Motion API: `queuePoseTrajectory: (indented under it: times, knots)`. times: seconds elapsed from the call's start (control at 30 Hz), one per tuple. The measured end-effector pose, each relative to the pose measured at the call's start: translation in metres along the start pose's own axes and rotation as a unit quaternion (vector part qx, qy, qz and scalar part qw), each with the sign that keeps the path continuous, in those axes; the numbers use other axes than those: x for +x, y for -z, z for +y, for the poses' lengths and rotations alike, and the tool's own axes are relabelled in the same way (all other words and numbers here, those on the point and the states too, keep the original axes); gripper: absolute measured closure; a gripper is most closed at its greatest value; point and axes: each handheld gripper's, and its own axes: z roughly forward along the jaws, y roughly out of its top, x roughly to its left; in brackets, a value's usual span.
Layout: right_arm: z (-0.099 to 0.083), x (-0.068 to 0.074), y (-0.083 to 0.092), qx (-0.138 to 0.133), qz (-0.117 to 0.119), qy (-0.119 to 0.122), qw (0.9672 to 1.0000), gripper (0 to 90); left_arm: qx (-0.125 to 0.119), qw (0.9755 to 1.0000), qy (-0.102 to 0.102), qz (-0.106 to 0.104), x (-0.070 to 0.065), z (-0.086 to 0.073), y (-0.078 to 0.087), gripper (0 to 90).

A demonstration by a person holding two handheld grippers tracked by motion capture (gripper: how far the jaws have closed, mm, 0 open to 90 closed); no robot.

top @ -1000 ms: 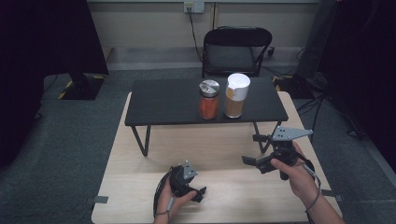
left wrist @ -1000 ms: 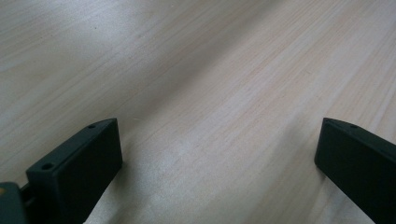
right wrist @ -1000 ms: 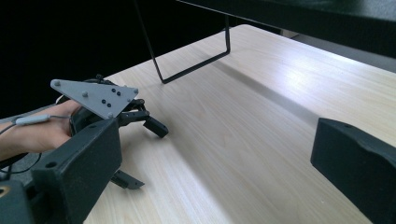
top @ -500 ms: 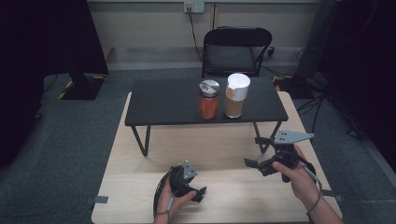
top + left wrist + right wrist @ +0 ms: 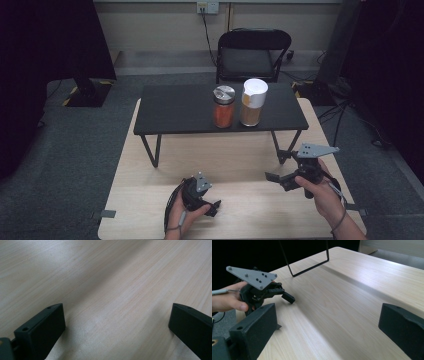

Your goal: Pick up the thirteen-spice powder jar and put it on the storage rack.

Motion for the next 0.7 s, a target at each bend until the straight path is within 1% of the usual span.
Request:
queuePoseTrajectory:
  times: [0.4,0.53,0.7]
  knots:
    - [-0.01,-0.002,0.005,0.0,-0.006,-0.005,1.0,1.1,0.0,1.0,0.0,0.0,0.0,0.0,0.0,0.1]
    - [-0.015,-0.002,0.006,0.002,-0.009,-0.001,1.0,1.1,0.0,1.0,0.0,0.0,0.0,0.0,0.0,0.1]
    - [-0.022,-0.003,0.008,0.004,-0.013,-0.007,0.9999,1.2,0.0,1.0,0.0,0.0,0.0,0.0,0.0,0.1]
